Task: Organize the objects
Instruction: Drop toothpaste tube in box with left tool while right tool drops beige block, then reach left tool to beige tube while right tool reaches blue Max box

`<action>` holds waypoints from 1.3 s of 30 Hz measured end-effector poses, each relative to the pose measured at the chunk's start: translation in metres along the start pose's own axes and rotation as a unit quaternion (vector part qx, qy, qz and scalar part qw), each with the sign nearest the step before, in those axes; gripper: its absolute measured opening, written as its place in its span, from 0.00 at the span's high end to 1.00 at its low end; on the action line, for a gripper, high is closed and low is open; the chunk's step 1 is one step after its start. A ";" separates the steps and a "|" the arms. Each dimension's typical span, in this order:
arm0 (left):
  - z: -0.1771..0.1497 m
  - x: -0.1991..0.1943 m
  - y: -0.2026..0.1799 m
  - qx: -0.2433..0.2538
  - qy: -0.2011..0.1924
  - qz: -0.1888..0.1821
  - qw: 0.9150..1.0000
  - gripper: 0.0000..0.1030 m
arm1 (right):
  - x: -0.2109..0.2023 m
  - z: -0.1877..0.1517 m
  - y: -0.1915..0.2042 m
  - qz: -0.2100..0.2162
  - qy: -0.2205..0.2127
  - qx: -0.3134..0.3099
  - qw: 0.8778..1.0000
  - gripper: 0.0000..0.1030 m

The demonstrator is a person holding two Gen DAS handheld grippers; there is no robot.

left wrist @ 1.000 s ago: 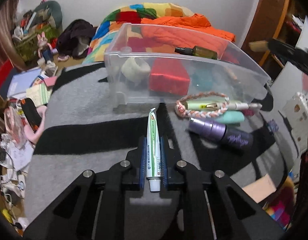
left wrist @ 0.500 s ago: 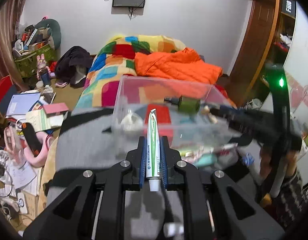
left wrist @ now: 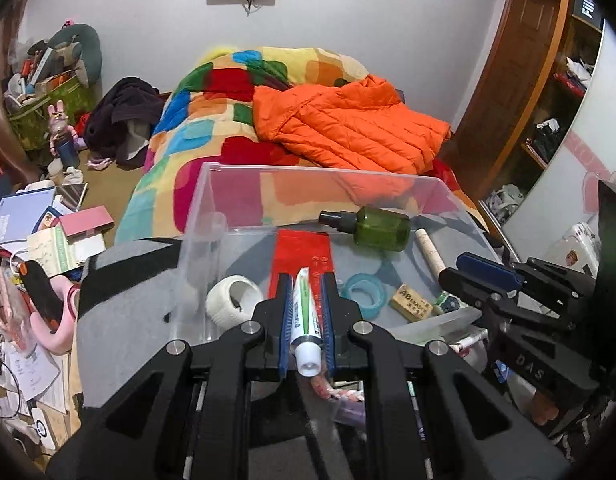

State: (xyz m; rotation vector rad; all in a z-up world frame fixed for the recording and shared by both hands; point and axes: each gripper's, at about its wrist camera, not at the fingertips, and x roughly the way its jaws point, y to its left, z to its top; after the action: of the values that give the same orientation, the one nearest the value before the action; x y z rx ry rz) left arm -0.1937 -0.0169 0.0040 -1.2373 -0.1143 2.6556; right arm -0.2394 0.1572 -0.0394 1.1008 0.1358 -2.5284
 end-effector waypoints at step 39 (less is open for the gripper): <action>-0.175 -0.069 -0.016 -0.011 -0.001 -0.019 1.000 0.66 | -0.041 -0.119 -0.048 -0.058 0.047 0.067 0.995 0.39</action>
State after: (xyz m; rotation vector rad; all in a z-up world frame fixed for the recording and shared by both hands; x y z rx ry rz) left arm -0.0145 -0.0196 -0.0550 -1.2268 -0.1661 2.6304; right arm -0.1506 0.2420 -0.0952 1.2999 0.0581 -2.6204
